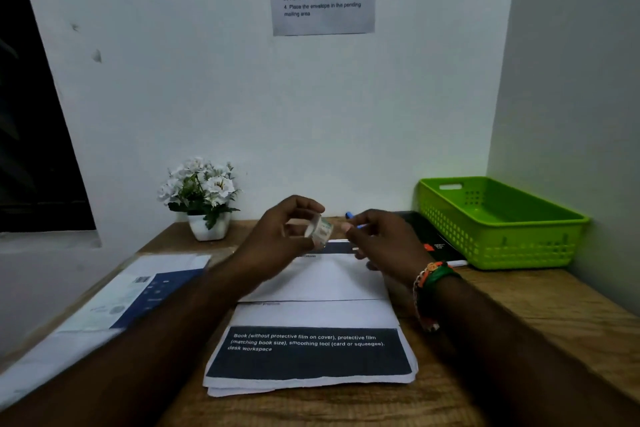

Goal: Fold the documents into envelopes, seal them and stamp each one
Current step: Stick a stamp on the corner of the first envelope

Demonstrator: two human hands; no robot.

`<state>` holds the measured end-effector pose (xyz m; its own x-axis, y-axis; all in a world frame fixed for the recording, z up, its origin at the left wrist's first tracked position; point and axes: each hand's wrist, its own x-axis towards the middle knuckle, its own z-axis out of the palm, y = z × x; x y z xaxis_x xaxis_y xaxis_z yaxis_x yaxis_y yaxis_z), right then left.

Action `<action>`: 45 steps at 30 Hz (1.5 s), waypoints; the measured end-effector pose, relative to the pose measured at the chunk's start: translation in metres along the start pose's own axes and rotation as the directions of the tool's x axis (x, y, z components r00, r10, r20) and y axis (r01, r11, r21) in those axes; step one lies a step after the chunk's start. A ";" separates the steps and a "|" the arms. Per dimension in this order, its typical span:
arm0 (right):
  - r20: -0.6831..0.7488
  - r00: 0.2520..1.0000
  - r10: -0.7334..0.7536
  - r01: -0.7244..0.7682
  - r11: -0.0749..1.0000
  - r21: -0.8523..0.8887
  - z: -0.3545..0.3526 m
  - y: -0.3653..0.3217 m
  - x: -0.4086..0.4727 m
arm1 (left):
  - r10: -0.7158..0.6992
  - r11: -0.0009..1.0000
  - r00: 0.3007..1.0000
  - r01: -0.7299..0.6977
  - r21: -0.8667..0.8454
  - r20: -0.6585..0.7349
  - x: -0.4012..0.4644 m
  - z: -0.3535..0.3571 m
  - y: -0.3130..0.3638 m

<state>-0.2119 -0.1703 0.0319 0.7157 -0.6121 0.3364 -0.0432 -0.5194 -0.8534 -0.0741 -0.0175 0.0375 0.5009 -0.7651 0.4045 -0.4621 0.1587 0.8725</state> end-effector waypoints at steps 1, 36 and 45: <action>0.031 0.998 0.047 -0.050 0.991 0.123 0.000 -0.003 -0.002 | 0.003 0.999 1.000 -0.003 -0.036 0.013 -0.007 0.005 0.002; 0.048 0.989 -0.137 0.122 0.965 0.231 -0.006 -0.018 -0.015 | 0.072 0.997 0.997 -0.072 0.007 0.017 -0.012 0.008 0.000; 0.006 0.999 -0.045 0.040 0.928 0.371 -0.010 -0.016 -0.008 | 0.060 0.998 0.998 -0.061 0.018 0.006 -0.013 0.006 0.000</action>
<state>-0.2241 -0.1628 0.0472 0.7207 -0.5847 0.3724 0.2475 -0.2848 -0.9261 -0.0849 -0.0112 0.0306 0.4680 -0.7575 0.4551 -0.5050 0.1933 0.8412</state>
